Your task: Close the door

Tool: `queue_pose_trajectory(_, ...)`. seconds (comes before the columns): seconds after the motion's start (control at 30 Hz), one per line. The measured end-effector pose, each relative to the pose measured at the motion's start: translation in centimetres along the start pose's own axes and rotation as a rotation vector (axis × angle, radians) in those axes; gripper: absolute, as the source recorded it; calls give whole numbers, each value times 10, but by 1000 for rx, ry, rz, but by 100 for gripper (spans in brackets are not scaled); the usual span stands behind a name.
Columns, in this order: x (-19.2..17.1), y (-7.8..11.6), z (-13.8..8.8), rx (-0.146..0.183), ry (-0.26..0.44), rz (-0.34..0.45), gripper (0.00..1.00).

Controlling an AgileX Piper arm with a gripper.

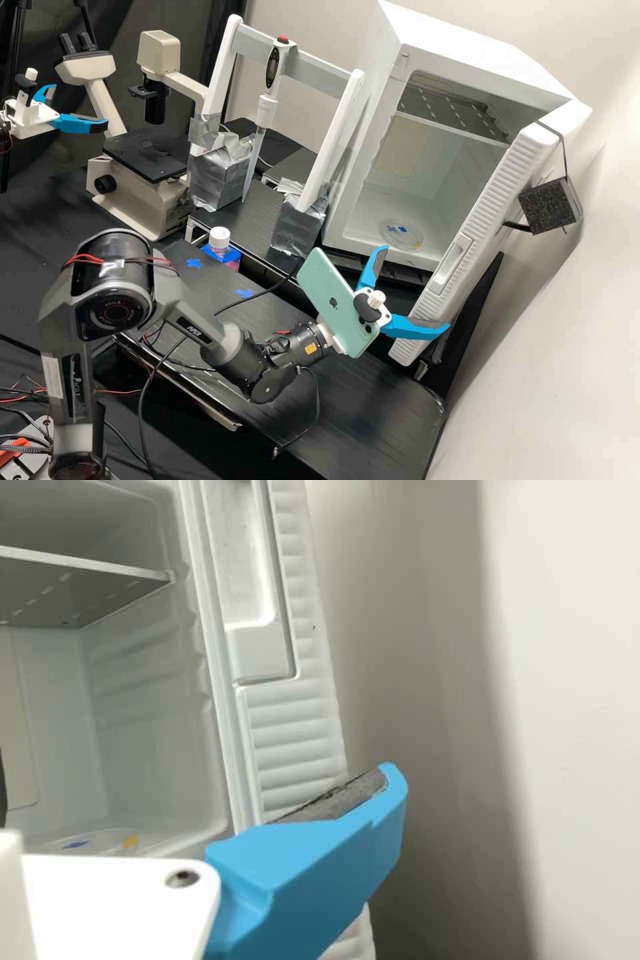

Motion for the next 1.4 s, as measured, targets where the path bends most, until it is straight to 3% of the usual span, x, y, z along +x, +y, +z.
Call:
queue_pose_trajectory(0.2, -12, -7, -18, 18, 32, -30, 100)
queue_pose_trajectory(0.57, -38, -27, -62, 35, 187, -111, 100)
queue_pose_trajectory(0.87, -38, -45, -72, 65, 244, -181, 100)
queue_pose_trajectory(1.03, -46, -43, -70, 46, 235, -185, 100)
queue_pose_trajectory(1.2, -71, -20, -63, 17, 187, -122, 100)
queue_pose_trajectory(1.4, -99, 7, -55, -22, 109, 36, 100)
